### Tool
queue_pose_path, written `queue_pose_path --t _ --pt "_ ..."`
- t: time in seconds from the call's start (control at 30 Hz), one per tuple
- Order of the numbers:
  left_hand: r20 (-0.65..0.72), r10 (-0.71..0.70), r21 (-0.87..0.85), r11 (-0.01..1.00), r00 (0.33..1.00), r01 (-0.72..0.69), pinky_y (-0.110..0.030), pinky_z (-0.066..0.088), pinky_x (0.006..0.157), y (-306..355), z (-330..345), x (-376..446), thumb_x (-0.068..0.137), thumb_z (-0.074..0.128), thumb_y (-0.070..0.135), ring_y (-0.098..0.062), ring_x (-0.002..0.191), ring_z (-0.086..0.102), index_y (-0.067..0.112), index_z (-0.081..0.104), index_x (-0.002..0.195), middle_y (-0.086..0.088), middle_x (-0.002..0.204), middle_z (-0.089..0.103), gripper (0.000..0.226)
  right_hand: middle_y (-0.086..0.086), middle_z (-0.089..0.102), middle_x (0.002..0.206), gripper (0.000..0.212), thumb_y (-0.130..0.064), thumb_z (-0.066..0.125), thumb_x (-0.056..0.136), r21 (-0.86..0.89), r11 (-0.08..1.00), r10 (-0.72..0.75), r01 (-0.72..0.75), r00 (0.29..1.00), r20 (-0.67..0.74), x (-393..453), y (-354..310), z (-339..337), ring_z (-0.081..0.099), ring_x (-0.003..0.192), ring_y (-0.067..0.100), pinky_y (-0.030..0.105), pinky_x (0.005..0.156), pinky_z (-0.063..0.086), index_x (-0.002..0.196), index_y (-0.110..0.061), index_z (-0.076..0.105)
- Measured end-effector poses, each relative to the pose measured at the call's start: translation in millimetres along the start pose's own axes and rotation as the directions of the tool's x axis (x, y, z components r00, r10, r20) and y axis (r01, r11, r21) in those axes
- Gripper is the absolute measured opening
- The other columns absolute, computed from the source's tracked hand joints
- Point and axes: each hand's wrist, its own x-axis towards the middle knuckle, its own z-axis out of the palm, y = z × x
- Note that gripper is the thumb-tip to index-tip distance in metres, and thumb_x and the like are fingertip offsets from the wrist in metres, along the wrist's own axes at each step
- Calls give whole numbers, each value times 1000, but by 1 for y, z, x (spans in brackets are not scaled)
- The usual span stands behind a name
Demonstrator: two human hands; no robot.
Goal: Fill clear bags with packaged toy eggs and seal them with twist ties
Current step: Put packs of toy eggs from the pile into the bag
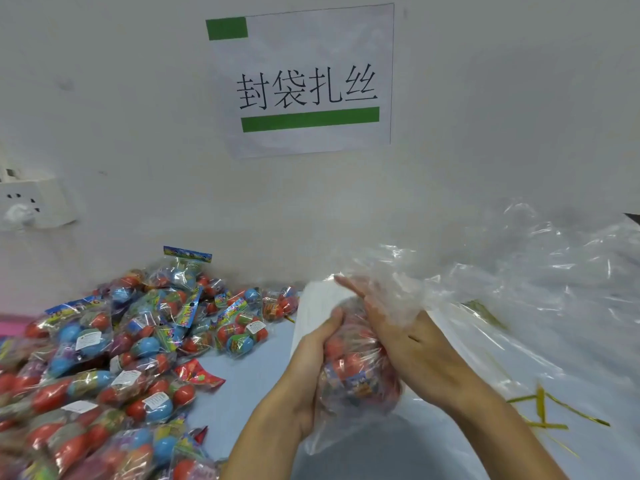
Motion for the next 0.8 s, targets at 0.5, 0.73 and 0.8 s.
queue_pose_path --t 0.5,0.73,0.8 --pt "31 612 267 757 790 -597 -25 50 71 -10 43 0 75 70 44 -8 88 68 37 68 119 10 108 72 45 4 77 74 42 -33 43 97 525 830 509 -191 644 -571 12 25 -8 75 79 29 46 73 61 76 -34 79" --pt "6 882 608 371 471 -702 -4 42 77 -24 30 1 75 71 48 6 87 57 49 56 126 19 110 65 53 12 76 75 40 -36 50 96 572 768 546 -288 762 -348 4 21 -4 68 64 22 34 57 55 79 -17 81" --pt "-15 908 684 315 420 -658 -1 39 82 -27 27 -1 71 68 59 5 98 54 51 55 124 25 114 59 54 12 78 82 42 -37 48 98 567 764 533 -308 796 -286 -1 22 -1 72 72 23 32 54 56 80 -18 82"
